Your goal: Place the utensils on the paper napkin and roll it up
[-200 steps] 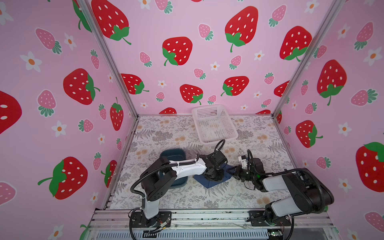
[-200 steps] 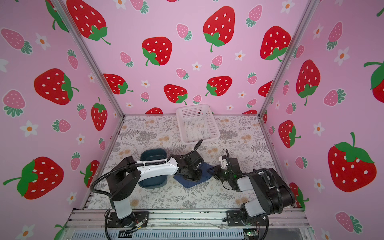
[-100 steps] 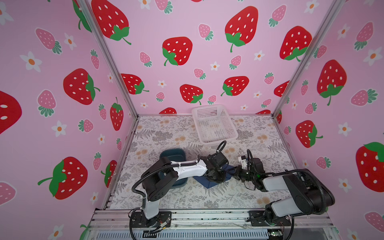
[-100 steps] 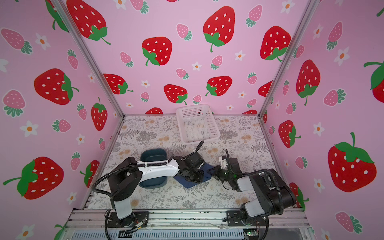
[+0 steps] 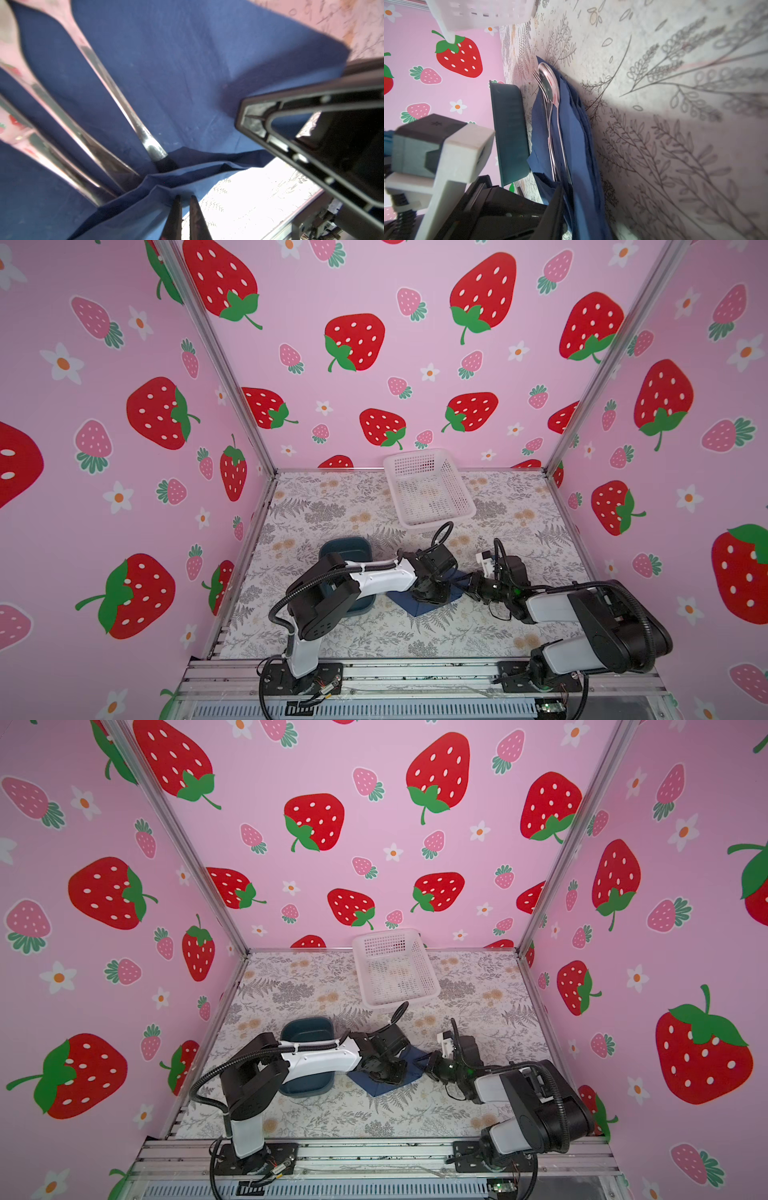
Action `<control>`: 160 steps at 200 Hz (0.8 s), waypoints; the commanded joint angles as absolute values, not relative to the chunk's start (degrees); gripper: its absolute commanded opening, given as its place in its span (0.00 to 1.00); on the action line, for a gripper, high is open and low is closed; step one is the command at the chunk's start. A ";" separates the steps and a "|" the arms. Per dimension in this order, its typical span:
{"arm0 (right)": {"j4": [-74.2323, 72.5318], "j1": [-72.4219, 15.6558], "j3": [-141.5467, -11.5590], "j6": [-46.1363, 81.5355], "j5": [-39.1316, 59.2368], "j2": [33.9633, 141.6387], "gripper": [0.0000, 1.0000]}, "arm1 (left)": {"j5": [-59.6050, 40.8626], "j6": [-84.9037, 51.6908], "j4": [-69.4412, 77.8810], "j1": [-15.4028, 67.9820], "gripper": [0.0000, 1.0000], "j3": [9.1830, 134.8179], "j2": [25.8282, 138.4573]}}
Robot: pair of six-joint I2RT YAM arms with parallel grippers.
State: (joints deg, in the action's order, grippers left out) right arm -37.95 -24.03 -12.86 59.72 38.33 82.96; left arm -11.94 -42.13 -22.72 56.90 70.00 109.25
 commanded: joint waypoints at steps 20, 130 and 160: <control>-34.14 -25.35 -15.05 56.00 38.51 80.38 0.20 | -9.86 -42.98 -23.91 56.95 0.11 71.12 110.04; -30.68 -31.32 -17.12 54.19 35.10 78.22 0.24 | -10.55 -44.80 -21.72 55.98 0.10 68.41 107.69; -30.15 -32.27 -17.05 54.64 33.92 77.49 0.22 | -10.48 -45.74 -20.76 55.38 0.10 66.96 106.83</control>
State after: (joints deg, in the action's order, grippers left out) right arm -31.48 -31.42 -16.21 54.76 35.77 78.85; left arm -10.96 -44.31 -21.54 55.90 68.45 108.81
